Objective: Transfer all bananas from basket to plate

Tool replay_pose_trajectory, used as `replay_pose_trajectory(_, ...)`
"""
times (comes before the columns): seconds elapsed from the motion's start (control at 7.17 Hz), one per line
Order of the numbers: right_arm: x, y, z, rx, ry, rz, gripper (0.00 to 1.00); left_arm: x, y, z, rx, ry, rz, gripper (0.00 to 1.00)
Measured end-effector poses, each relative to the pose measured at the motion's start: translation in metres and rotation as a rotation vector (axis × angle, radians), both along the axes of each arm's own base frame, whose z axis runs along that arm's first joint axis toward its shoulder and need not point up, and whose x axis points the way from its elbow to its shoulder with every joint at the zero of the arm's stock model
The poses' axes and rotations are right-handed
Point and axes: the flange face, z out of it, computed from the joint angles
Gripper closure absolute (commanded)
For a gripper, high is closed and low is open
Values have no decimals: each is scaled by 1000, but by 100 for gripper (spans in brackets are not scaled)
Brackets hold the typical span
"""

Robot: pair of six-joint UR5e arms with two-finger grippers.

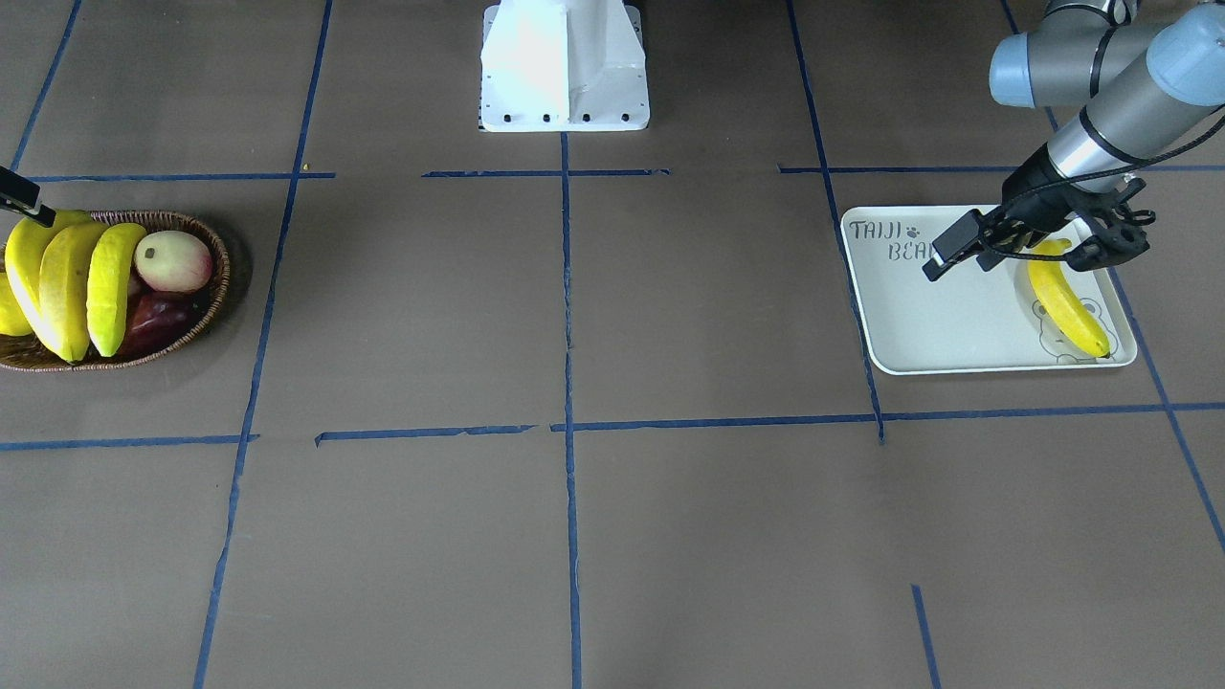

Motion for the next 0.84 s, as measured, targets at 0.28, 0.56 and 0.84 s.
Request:
replay_pose_trajectory(0.28, -4, 1, 5, -6, 3, -13, 15, 1, 0, -1, 0, 1, 2, 1)
replay_pose_trajectory(0.56, -4, 2, 14, -22, 9, -15, 16, 2, -2, -2, 3, 3, 3, 1)
replay_pose_trajectory(0.84, -3, 2, 20, -37, 14, -12, 22, 3, -2, -3, 4, 4, 3, 1)
